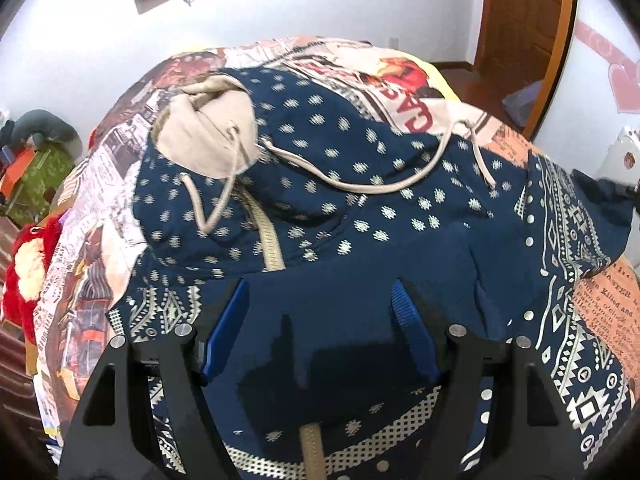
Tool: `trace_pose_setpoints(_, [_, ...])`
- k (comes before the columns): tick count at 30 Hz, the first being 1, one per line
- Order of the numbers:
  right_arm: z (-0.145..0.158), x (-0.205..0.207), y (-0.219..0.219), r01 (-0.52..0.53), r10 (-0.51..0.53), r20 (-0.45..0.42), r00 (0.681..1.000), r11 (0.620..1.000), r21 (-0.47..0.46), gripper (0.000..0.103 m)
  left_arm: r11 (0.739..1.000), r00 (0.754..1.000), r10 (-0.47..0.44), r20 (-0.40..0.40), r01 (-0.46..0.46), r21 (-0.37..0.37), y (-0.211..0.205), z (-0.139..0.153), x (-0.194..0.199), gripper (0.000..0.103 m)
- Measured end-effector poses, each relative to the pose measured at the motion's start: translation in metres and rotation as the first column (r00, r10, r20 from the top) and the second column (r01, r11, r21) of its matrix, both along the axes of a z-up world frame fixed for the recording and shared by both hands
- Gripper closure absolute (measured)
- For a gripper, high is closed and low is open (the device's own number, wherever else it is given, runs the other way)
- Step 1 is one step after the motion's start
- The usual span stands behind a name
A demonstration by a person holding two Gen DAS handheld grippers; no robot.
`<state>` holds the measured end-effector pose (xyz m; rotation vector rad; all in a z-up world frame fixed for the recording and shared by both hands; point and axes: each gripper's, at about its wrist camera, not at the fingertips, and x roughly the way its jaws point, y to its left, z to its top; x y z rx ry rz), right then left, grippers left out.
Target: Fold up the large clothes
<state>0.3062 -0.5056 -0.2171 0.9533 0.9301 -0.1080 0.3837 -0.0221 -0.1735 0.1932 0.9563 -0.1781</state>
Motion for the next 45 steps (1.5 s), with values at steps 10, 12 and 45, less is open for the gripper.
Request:
trace_pose_setpoints(10, [0.127,0.035,0.119,-0.236,0.281,0.305,0.91,0.955,-0.178,0.097,0.995,0.994,0.082,0.071,-0.078,-0.063,0.045,0.03,-0.021,0.03])
trace_pose_setpoints(12, [0.143,0.041,0.152,-0.285,0.342,0.338,0.877,0.936,-0.207,0.097,0.993,0.991,0.101,0.083,-0.096,-0.068,0.057,0.033,-0.027,0.03])
trace_pose_setpoints(45, [-0.001,0.063,0.362,-0.776,0.758,-0.208,0.618,0.631,-0.006,0.096,0.979,0.987,0.149,0.063,-0.138,-0.153,0.104,0.039,-0.061,0.03])
